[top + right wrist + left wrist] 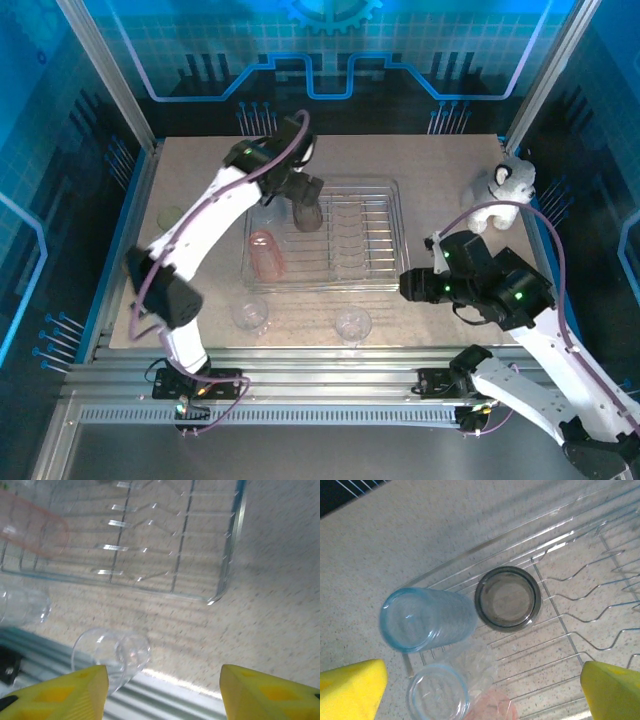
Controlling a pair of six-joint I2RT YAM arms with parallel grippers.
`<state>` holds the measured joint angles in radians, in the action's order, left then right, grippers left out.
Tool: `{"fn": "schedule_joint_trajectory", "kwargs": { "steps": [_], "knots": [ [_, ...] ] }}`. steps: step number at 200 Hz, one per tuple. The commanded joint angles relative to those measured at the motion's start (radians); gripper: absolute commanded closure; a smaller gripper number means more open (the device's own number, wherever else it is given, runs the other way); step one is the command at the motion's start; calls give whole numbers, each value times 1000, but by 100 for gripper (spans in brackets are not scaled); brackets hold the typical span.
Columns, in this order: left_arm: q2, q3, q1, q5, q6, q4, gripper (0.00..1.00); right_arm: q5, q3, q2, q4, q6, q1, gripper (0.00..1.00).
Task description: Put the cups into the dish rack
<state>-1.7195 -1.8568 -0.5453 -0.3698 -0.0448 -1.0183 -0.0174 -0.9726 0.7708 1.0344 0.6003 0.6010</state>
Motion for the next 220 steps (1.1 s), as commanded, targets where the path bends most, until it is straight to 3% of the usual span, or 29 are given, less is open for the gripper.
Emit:
{"fn": "schedule_joint_trajectory", "kwargs": {
  "steps": [1, 29, 55, 126, 182, 220],
  "knots": [
    [244, 242, 1, 23, -73, 241, 1, -1, 34, 17, 25, 161, 129, 37],
    [597, 644, 1, 159, -157, 512, 1, -75, 47, 133, -12, 224, 294, 30],
    [833, 891, 1, 229, -207, 632, 1, -105, 30, 260, -48, 230, 360, 30],
    [1044, 1062, 1, 224, -285, 537, 1, -173, -3, 542, -110, 209, 434, 41],
    [1086, 1085, 1, 215, -309, 506, 1, -171, -12, 639, -159, 193, 434, 69],
    [1086, 1096, 2, 216, -325, 503, 1, -176, -88, 683, -72, 140, 434, 100]
  ]
}}
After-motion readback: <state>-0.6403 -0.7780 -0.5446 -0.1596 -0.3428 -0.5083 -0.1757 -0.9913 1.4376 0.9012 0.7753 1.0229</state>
